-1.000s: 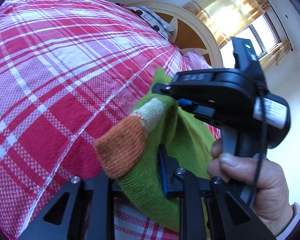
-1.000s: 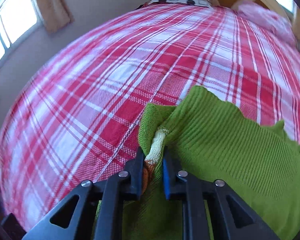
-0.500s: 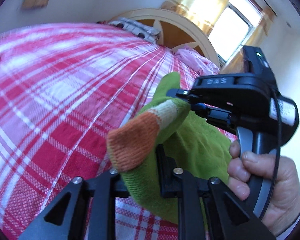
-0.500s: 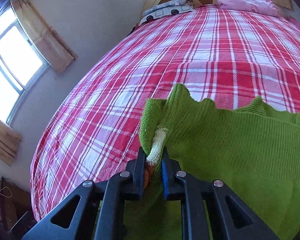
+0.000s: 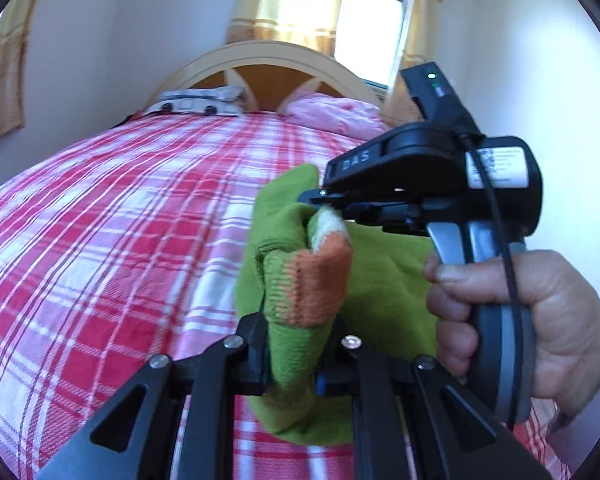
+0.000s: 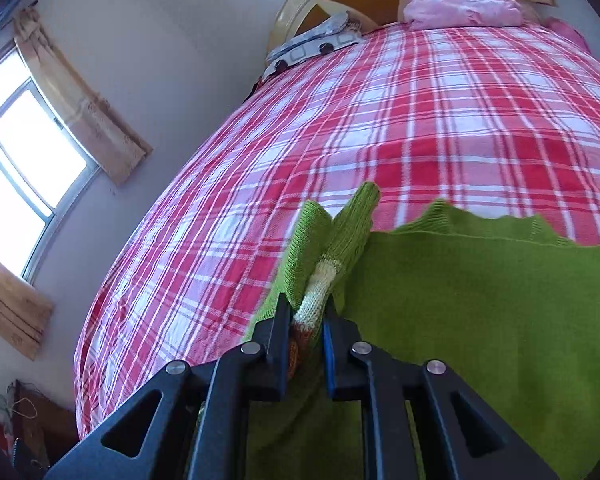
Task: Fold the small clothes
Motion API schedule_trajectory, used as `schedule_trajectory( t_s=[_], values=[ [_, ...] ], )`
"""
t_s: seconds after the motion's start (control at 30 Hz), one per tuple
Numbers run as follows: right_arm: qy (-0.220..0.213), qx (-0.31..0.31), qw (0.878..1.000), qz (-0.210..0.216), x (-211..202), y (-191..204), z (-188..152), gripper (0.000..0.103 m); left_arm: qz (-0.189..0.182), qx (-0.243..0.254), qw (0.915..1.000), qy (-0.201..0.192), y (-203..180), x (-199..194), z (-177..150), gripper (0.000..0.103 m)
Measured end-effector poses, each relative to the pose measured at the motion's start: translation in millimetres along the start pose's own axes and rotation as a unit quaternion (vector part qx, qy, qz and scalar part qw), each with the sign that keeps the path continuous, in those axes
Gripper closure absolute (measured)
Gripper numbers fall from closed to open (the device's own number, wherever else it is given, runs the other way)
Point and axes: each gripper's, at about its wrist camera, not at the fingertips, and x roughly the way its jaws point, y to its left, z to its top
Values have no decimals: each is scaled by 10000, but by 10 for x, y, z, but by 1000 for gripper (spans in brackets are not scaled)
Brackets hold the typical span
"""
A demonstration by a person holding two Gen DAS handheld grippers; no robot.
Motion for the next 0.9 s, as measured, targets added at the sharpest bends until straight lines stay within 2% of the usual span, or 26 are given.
schedule_trajectory(
  t_s=[0.13,0.47,0.9],
  values=[
    [-92,105,9999,-96,-163,-189,-29,90,-349,31,9993,114,-147,10,-8,87],
    [-81,225,9987,-449,-355,-580,-168,90,-788,22,9955,531,-456,113,-111,87],
    [-174,214,9975,-645,-537,-784,-237,90,-779,299,9944,648,-746,124,-94,87]
  ],
)
